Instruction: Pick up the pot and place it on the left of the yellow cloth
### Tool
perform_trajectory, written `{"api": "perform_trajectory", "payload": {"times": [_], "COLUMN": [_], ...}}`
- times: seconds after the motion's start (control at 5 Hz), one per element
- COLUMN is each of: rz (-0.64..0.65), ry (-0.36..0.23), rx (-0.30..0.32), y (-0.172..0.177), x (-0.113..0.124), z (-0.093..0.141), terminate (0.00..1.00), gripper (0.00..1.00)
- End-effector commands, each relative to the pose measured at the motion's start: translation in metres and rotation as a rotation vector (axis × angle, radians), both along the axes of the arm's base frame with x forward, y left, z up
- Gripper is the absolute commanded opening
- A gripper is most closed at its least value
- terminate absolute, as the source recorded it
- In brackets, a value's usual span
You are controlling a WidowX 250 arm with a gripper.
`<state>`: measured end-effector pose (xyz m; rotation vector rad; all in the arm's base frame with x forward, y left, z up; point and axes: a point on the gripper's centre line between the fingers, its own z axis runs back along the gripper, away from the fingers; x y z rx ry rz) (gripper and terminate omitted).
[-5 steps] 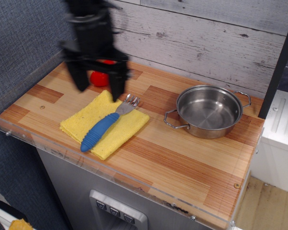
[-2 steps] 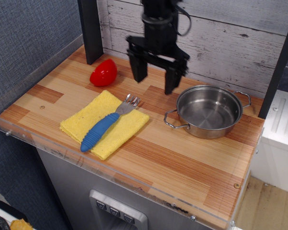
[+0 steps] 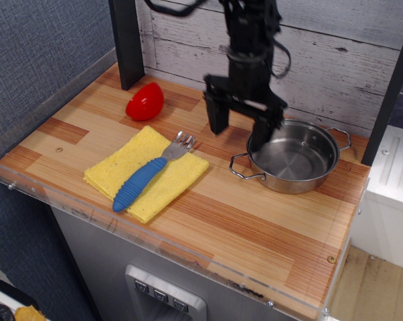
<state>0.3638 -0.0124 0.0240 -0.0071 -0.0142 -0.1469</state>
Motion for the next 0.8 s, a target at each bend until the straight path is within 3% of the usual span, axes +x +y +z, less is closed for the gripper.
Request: {"api": "perform_trajectory", "payload": {"times": [0.0,0.2,0.4,0.6], "rz": [-0.060,-0.053,-0.060,-0.076], "ry": [-0.011,-0.003,-0.020,-0.090], "rx": [-0.023,-0.019,-0.022,-0.030], "y": [-0.017,-0.018,-0.021,-0.027], "x": [0.018,0.017,0.016,0.011], "z": [-0.010,-0.013,-0.004,0.025], "terminate": [0.00,0.00,0.00,0.00], "gripper": [1.00,0.00,0.00,0.00]}}
